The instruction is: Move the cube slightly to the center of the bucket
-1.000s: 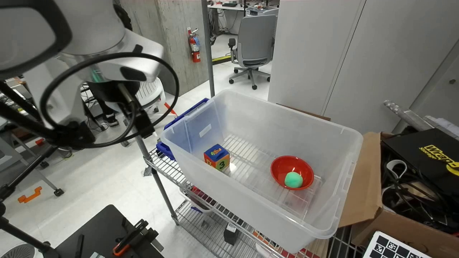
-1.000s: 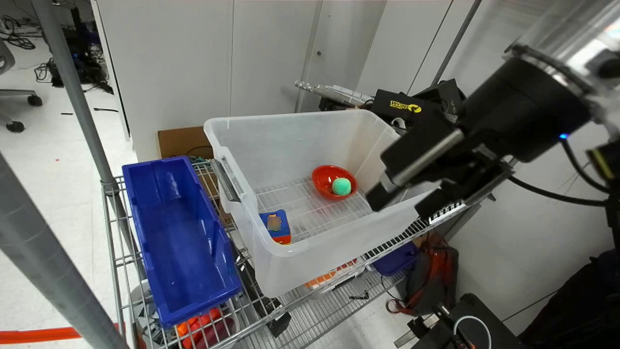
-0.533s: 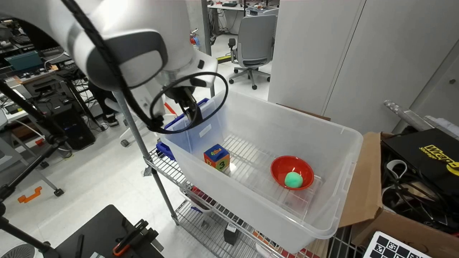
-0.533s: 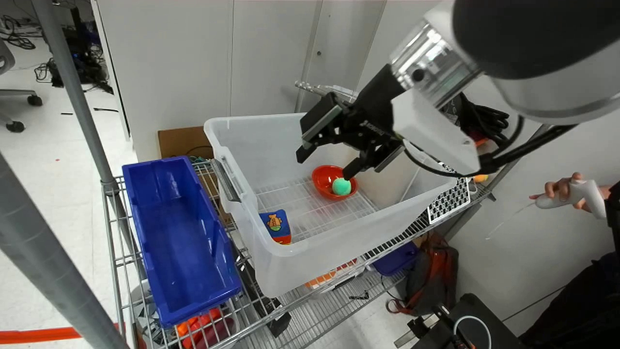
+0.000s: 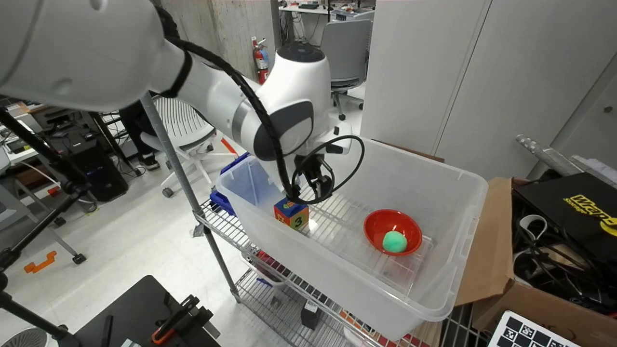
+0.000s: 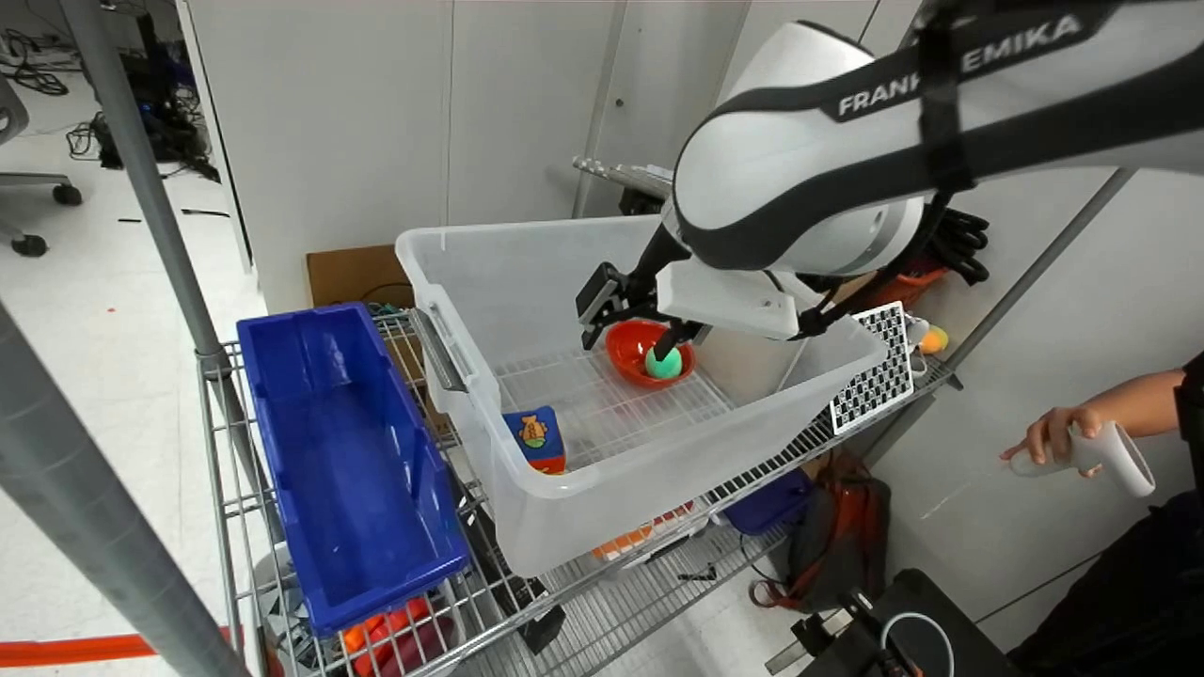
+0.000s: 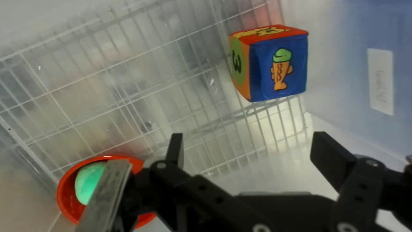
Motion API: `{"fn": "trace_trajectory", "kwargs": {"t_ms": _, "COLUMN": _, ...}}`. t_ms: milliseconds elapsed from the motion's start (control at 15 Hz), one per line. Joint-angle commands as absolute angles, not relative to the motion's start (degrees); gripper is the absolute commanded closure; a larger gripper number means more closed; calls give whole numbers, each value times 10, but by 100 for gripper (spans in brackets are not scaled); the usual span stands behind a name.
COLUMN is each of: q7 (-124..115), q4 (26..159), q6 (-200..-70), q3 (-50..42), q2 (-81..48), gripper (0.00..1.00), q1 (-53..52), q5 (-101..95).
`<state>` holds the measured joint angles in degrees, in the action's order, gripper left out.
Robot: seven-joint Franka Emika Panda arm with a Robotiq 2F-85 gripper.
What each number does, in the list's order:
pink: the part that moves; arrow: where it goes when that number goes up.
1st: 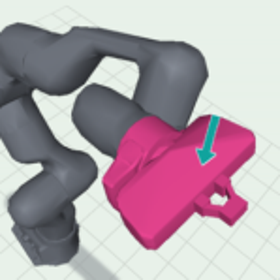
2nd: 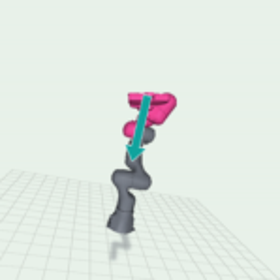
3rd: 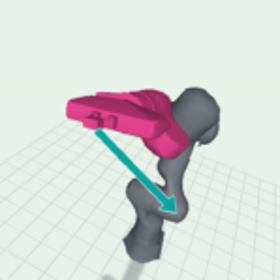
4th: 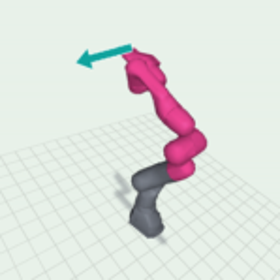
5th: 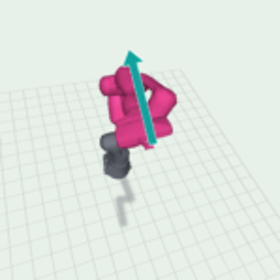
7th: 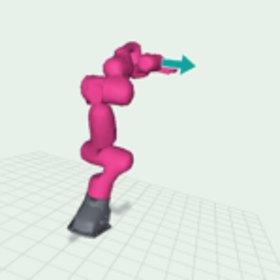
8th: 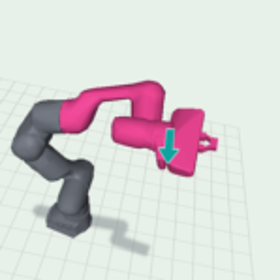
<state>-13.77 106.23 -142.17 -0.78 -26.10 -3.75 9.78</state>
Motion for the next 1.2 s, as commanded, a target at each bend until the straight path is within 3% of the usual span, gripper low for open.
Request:
{"fn": "trace_trajectory", "kwargs": {"t_ms": 0, "q7": -167, "q4": 981, "q6": -1390, "q3": -12, "q2": -340, "gripper": 0, "q1": -48, "q5": 74}}
{"fn": "trace_trajectory", "kwargs": {"t_ms": 400, "q7": -167, "q4": 888, "q6": -1347, "q3": -1, "q2": -433, "gripper": 0, "q1": -57, "q5": 85}}
{"fn": "trace_trajectory", "kwargs": {"t_ms": 467, "q7": -168, "q4": 873, "q6": -1335, "q3": 0, "q2": -446, "gripper": 4, "q1": -58, "q5": 87}}
{"fn": "trace_trajectory", "kwargs": {"t_ms": 533, "q7": -167, "q4": 855, "q6": -1324, "q3": 3, "q2": -459, "gripper": 15, "q1": -56, "q5": 91}}
{"fn": "trace_trajectory", "kwargs": {"t_ms": 667, "q7": -168, "q4": 825, "q6": -1307, "q3": 8, "q2": -483, "gripper": 17, "q1": -56, "q5": 95}}
{"fn": "trace_trajectory", "kwargs": {"t_ms": 733, "q7": -169, "q4": 811, "q6": -1299, "q3": 9, "q2": -495, "gripper": 23, "q1": -56, "q5": 95}}
{"fn": "trace_trajectory", "kwargs": {"t_ms": 800, "q7": -172, "q4": 797, "q6": -1291, "q3": 9, "q2": -507, "gripper": 41, "q1": -57, "q5": 95}}
{"fn": "trace_trajectory", "kwargs": {"t_ms": 867, "q7": -174, "q4": 784, "q6": -1283, "q3": 9, "q2": -517, "gripper": 45, "q1": -57, "q5": 95}}
{"fn": "trace_trajectory", "kwargs": {"t_ms": 1133, "q7": -188, "q4": 731, "q6": -1262, "q3": 4, "q2": -559, "gripper": 77, "q1": -58, "q5": 92}}
